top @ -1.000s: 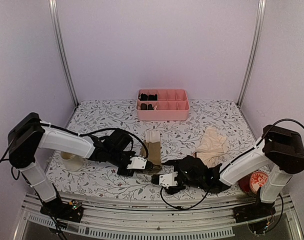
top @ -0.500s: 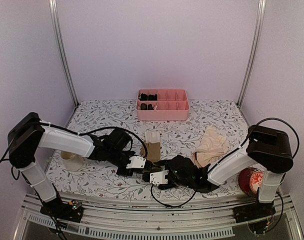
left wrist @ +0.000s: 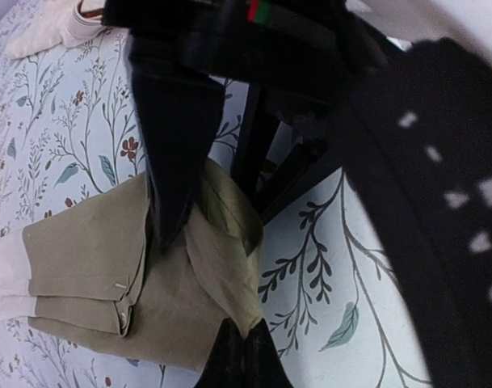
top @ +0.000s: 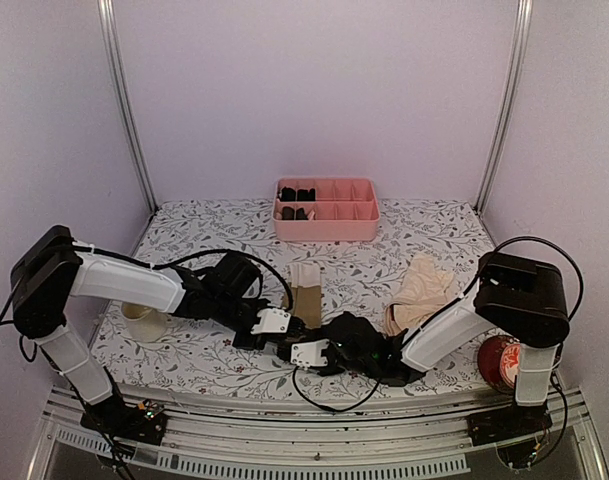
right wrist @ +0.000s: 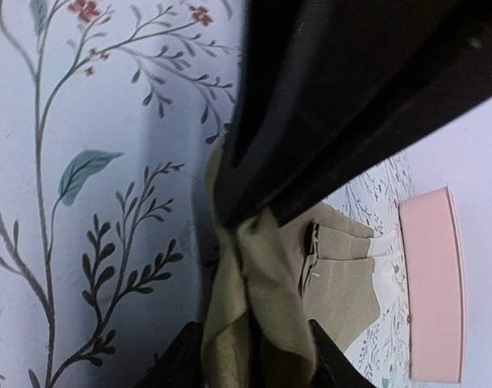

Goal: Roll the underwear
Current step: Roll the underwear at the center of the board.

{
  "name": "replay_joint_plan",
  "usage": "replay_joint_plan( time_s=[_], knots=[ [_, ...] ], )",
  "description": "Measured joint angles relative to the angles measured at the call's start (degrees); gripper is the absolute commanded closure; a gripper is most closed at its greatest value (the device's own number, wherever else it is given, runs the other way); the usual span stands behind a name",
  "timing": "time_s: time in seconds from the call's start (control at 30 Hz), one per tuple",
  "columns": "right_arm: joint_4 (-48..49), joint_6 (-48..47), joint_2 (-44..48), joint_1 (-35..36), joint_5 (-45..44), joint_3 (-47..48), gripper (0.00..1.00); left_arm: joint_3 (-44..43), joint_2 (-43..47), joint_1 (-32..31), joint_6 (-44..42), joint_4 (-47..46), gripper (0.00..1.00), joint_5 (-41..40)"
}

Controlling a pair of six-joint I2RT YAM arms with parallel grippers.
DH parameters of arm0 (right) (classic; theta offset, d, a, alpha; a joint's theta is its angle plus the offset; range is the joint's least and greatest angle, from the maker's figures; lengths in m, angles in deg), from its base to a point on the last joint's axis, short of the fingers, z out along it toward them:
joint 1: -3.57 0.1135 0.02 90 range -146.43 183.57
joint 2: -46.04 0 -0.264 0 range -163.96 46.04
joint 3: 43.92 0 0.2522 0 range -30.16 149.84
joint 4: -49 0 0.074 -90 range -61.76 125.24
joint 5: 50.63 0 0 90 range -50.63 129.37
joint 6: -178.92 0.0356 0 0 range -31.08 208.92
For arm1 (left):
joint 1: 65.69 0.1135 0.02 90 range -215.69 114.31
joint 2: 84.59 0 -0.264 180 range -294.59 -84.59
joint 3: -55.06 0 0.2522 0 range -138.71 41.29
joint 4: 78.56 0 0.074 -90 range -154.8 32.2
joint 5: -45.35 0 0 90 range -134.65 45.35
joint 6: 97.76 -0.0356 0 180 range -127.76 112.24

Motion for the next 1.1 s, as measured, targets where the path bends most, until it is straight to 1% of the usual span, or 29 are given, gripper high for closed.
replay_joint_plan(
  time_s=[0.13,0.2,0.3,0.4,0.47,0.53,0.63,0.77,0.9,1.1],
  knots=[
    [-1.46,0.59,-0.04,0.02,-0.57,-0.07,0.87,0.0,-0.02,0.0,-0.02,-0.02,0.97,-0.04],
    [-2.51,1.18,-0.02,0.02,-0.2,-0.04,0.93,0.0,-0.02,0.0,-0.02,-0.04,0.93,-0.17],
    [-4.83,2.62,0.11,0.02,1.18,0.68,0.96,0.0,0.0,0.07,-0.35,-0.11,0.68,-0.31],
    [-7.58,4.61,0.57,-0.04,3.13,1.7,0.96,0.09,0.13,0.22,-0.04,-0.11,0.42,-0.48],
    [-9.62,6.32,0.94,-0.04,4.87,2.47,0.97,0.5,1.03,0.5,-0.02,-0.04,0.31,-0.42],
    [-11.43,7.85,1.14,-0.15,6.56,3.3,0.96,1.16,2.99,1.03,-0.31,-0.11,0.24,-0.22],
    [-15.02,10.64,1.18,-0.92,9.94,5.35,0.97,2.08,6.99,2.12,-0.28,-0.13,0.19,0.39],
    [-20.72,15.26,1.16,-3.76,16.11,8.52,0.97,3.04,11.26,2.82,-0.87,-0.76,0.17,1.29],
    [-27.74,20.09,1.09,-7.28,23.74,12.0,0.97,4.07,12.02,2.84,-1.57,-1.36,0.15,1.66],
    [-33.48,26.1,0.9,-11.82,34.32,13.97,0.97,5.46,12.0,2.84,-3.72,-1.16,0.15,1.53]
  ],
)
